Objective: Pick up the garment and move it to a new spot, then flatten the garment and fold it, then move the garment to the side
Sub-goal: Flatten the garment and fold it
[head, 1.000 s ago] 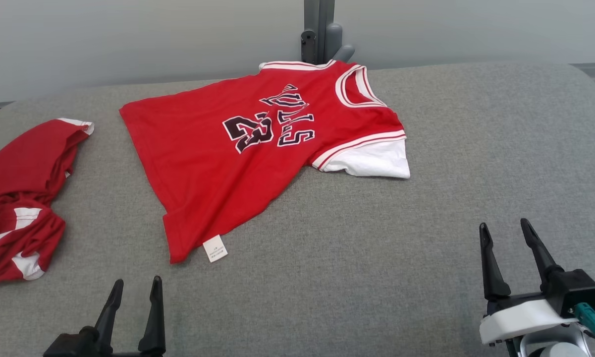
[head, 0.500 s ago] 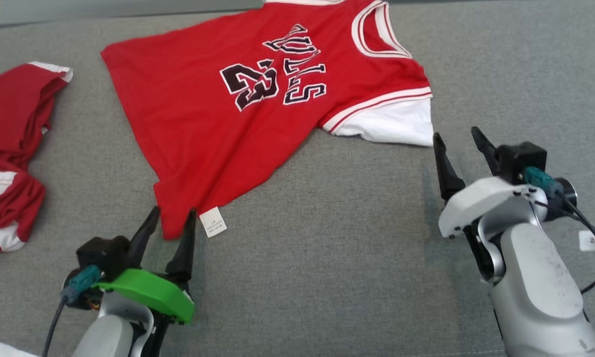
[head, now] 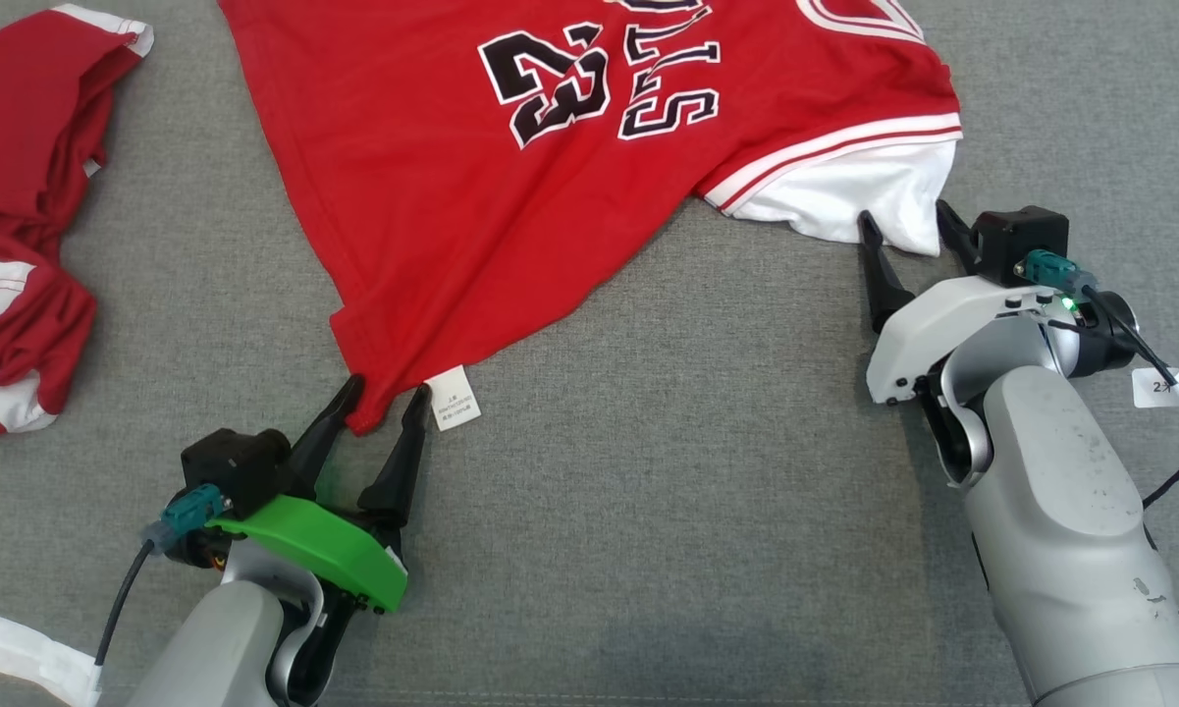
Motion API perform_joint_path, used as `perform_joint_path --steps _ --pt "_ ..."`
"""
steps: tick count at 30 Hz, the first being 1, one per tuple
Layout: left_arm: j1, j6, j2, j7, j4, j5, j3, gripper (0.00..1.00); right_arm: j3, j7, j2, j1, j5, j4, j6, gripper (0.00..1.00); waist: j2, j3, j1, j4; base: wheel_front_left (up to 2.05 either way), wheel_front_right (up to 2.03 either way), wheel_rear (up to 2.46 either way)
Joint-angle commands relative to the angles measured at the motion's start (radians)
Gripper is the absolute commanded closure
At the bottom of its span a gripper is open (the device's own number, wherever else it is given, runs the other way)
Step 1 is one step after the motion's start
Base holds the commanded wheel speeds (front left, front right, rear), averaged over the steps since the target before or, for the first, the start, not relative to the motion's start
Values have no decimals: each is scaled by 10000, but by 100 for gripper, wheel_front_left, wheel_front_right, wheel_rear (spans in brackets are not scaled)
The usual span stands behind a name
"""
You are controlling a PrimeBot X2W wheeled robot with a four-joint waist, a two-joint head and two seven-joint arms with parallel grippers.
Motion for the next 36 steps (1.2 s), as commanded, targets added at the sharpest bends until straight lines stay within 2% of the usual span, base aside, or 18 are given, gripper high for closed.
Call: perform_joint_path --steps 1,11,12,13,14,15,16,17,18,23,28,32,36 --pt "-187 -7 102 -44 118 -178 -77 0 -59 -42 -36 -48 -112 235 -7 0 0 221 0 130 0 0 0" --pt "-566 1 360 -31 497 -744 -861 0 -121 -304 -34 -371 -174 1029 -11 0 0 452 0 65 0 0 0" --pt "-583 1 377 -21 506 -803 -975 19 -115 -288 -34 -390 -174 1079 -11 0 0 463 0 71 0 0 0" --pt "-595 1 402 -35 518 -836 -1062 48 -98 -282 -34 -391 -164 1131 -11 0 0 467 0 76 0 0 0" --pt "-612 -1 416 -48 538 -878 -1150 59 -58 -253 -31 -401 -117 1201 -11 0 0 471 0 83 0 0 0" --pt "-627 -1 422 -65 553 -943 -1223 87 -19 -194 -25 -419 -32 1281 -11 5 0 478 0 87 0 0 0" --pt "-649 -1 430 -66 557 -1010 -1329 100 33 -123 -22 -432 19 1361 -11 47 0 481 0 91 0 0 0" --pt "-694 -6 467 -36 520 -1035 -1535 100 73 -116 -16 -437 61 1414 -11 69 0 479 0 93 0 0 0" --pt "-726 -10 486 -51 481 -1076 -1703 100 106 -148 -8 -437 122 1463 -11 100 0 469 0 101 0 0 0" --pt "-945 -10 639 -283 495 -1340 -1902 100 241 -281 -14 -455 458 1624 -13 100 0 358 0 85 0 0 0" --pt "-988 1 847 -609 517 -1327 -1647 100 374 -986 -31 -458 847 1358 -11 100 0 -2 0 -77 0 0 0" --pt "-682 49 975 -735 195 -1224 -1241 100 393 -1625 -32 -175 1482 697 -11 100 0 -556 0 -241 0 0 0" --pt "-148 254 1168 -780 -521 -1082 -870 100 144 -1845 -34 759 2033 -392 -11 100 0 -1210 0 -424 0 0 0"
